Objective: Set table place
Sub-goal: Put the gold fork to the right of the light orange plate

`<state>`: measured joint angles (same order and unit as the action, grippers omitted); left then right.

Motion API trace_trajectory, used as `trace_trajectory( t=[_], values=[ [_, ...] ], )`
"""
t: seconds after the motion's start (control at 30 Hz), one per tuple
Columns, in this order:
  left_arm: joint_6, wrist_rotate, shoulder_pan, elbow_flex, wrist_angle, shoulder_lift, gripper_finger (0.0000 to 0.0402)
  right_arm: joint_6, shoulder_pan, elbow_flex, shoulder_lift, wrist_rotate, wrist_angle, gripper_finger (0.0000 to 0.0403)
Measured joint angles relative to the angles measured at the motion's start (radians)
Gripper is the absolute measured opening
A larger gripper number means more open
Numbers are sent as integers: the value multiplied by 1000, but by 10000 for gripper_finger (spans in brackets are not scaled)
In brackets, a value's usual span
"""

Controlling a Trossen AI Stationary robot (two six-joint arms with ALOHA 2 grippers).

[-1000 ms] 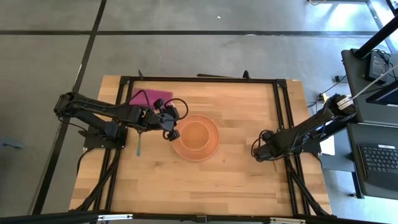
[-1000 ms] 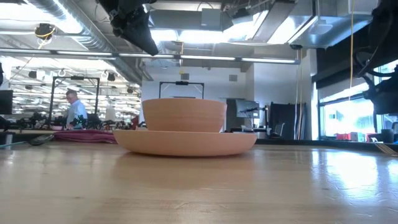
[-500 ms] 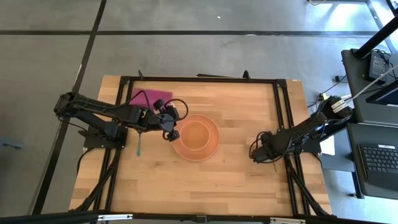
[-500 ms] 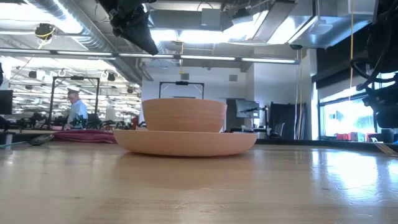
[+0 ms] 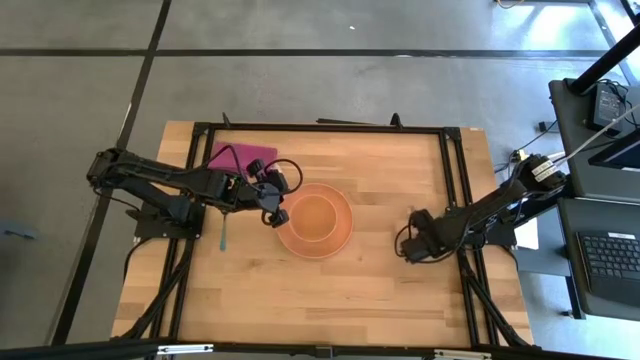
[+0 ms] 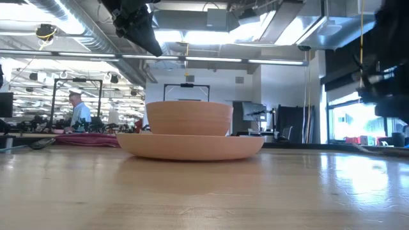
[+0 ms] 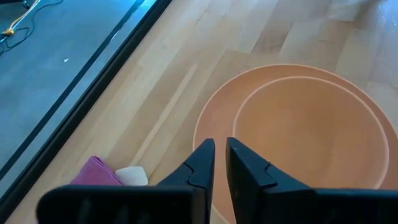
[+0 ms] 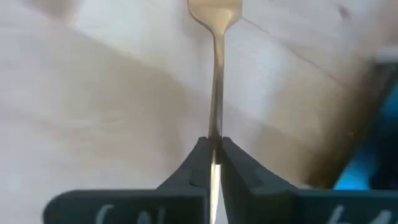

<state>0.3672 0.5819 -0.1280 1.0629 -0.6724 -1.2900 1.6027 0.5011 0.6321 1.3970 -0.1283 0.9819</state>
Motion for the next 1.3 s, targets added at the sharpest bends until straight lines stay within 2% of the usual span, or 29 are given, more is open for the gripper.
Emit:
trace_trajectory(
  t=[0.23, 0.33, 0.4, 0.6, 0.87, 1.1, 1.3],
  values=[
    [0, 0, 0, -1, 0, 0, 48, -44, -21, 191, 0, -177, 10, 15],
    [0, 0, 0, -1, 8, 0, 52, -45, -67, 255, 0, -216, -1, 20],
    [-7, 0, 0, -1, 15, 0, 54, -102, -111, 289, 3, -225, -33, 21],
    [-41, 1, 1, 17, 16, 0, 53, -274, -279, 343, 34, -182, -61, 17],
    [-90, 9, 1, 32, 20, 0, 36, -272, -458, 345, 99, -109, -74, 20],
    [-141, 12, 1, 32, 21, 0, 25, -273, -491, 346, 214, -46, -229, 22],
    [-142, 12, 1, 32, 22, 0, 21, -246, -495, 346, 337, 18, -248, 20]
  ],
)
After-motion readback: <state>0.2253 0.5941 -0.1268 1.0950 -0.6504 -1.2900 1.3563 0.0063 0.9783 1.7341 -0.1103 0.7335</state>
